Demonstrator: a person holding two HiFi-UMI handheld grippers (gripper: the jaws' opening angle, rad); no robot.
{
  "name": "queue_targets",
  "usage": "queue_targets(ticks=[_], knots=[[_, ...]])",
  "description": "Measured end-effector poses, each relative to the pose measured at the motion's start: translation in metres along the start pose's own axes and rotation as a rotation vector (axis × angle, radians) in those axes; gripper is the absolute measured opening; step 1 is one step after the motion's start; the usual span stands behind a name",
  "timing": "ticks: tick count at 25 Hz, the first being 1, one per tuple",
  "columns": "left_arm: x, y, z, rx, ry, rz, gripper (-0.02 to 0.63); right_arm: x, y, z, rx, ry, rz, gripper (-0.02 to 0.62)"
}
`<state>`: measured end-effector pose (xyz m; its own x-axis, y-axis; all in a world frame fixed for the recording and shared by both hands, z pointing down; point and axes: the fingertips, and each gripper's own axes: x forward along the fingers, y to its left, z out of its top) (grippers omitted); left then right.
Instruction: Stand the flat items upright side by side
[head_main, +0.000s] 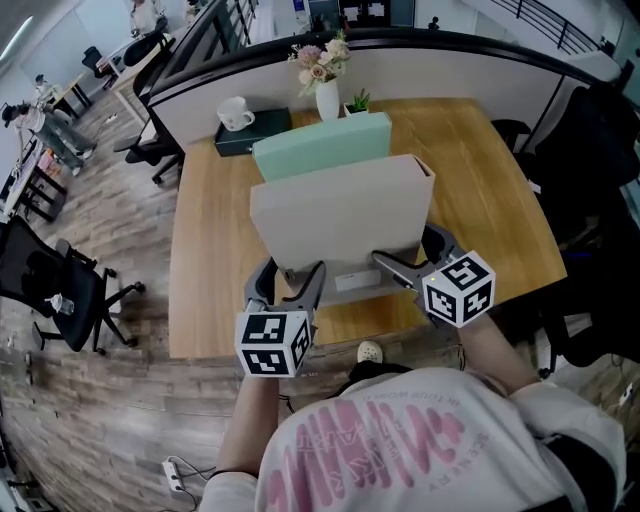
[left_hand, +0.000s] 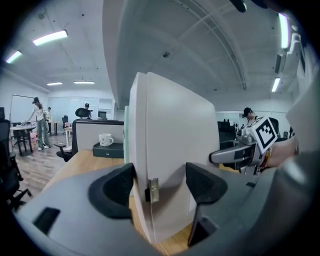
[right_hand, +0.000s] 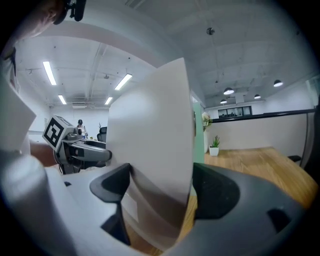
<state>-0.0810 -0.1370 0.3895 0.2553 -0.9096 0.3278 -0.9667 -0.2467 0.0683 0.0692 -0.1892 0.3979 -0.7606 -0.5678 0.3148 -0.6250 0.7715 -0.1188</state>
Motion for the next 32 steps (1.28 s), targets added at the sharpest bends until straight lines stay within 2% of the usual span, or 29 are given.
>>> queue_targets(ticks=[7, 12, 32], knots=[[0.028, 0.011, 0.015, -0.018, -0.104, -0.006, 0.299, 0.025, -0.028, 0.011, -0.046, -0.025, 0.011, 0.394], [0.042, 0.019, 0.017, -0.016, -0.146, -0.007, 0.291, 0.040, -0.042, 0.013, -0.111, -0.048, 0.011, 0.394], [0.074, 0.041, 0.005, -0.020, -0.126, 0.017, 0.290, 0.074, -0.062, 0.003, -0.139, -0.038, 0.012, 0.390]])
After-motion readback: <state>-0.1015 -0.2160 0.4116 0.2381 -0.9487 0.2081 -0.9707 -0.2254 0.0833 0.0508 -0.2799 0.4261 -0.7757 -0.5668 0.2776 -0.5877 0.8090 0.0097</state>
